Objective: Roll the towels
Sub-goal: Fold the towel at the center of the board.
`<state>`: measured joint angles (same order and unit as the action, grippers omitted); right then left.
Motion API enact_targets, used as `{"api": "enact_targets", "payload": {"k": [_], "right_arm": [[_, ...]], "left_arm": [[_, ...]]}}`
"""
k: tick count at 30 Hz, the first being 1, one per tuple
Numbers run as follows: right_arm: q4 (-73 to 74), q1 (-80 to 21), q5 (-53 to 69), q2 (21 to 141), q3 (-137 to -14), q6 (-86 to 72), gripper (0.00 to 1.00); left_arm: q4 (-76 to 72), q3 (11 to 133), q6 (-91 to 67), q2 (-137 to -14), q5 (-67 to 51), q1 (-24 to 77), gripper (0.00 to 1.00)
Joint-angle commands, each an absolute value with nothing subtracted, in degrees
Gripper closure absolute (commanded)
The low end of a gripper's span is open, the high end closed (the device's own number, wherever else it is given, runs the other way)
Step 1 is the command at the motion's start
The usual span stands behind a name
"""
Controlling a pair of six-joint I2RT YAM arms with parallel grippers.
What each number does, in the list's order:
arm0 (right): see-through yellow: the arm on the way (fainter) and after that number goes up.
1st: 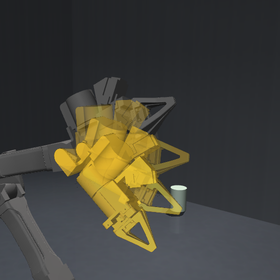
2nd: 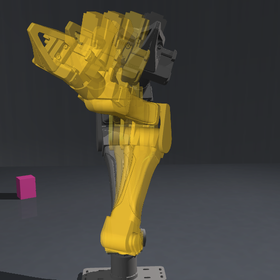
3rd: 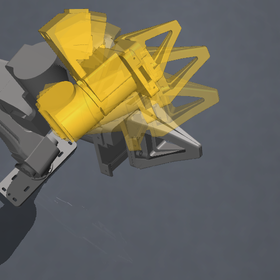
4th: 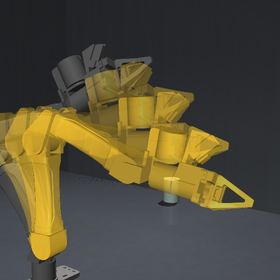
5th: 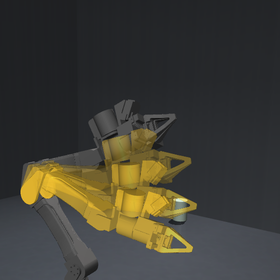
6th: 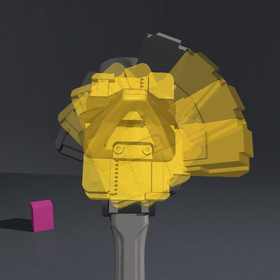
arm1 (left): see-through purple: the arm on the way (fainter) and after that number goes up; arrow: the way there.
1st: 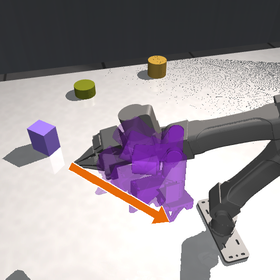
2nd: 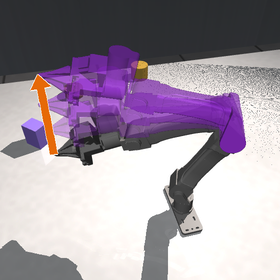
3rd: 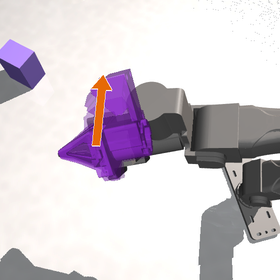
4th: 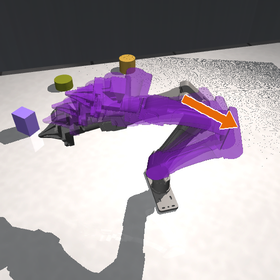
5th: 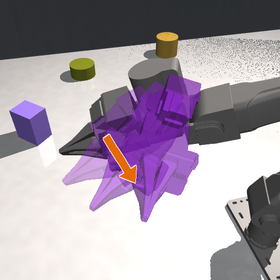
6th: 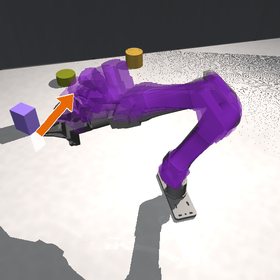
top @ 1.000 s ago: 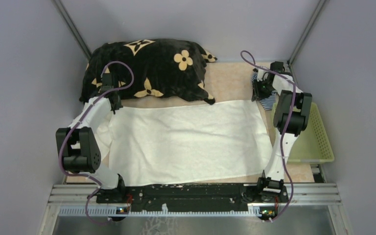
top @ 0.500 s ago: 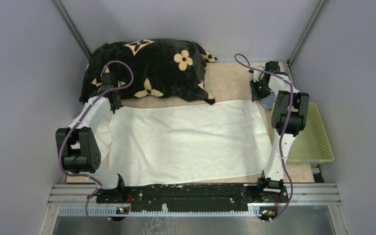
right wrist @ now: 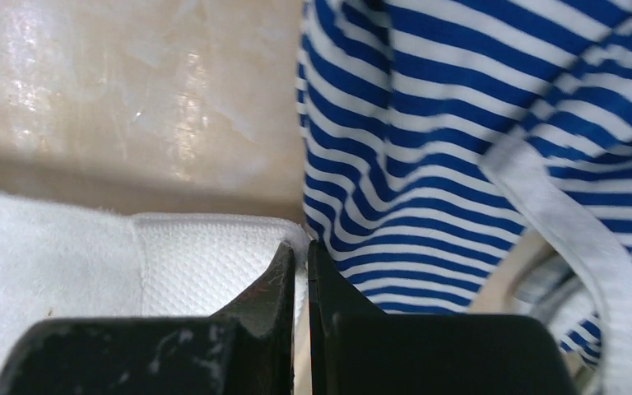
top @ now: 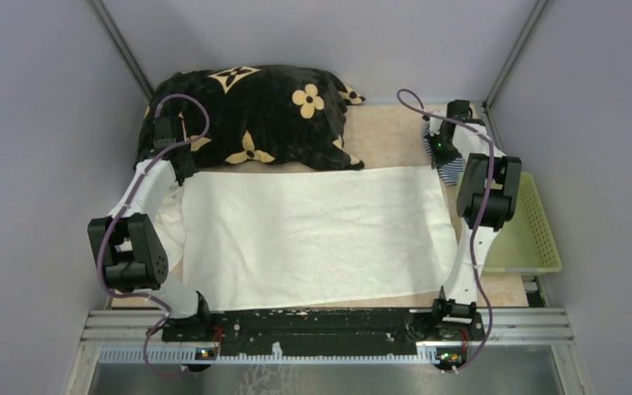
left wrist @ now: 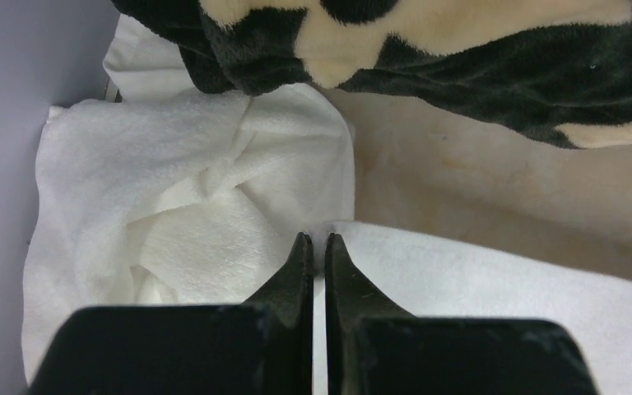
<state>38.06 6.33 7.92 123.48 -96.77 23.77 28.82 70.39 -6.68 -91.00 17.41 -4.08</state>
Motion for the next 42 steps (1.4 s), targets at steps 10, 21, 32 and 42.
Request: {"api": "enact_targets", "payload": {"k": [10, 21, 32, 42], "right_arm": [[28.2, 9.8, 4.5, 109.6, -94.0, 20.4, 1.0], [20.7, 10.0, 7.1, 108.0, -94.0, 21.1, 1.0], [17.1, 9.9, 10.6, 103.9, -90.6, 27.3, 1.0], [13.3, 9.9, 12.3, 97.5, -83.2, 27.3, 1.0]], "left_arm": [[23.4, 69.9, -7.0, -86.5, 11.7, -9.7, 1.0], [13.1, 72.2, -2.8, -89.2, 5.2, -11.5, 1.0], [8.9, 78.5, 1.5, -92.6, -1.4, -11.7, 1.0], [9.0, 75.6, 3.2, -89.3, -3.3, -11.6, 1.0]]}}
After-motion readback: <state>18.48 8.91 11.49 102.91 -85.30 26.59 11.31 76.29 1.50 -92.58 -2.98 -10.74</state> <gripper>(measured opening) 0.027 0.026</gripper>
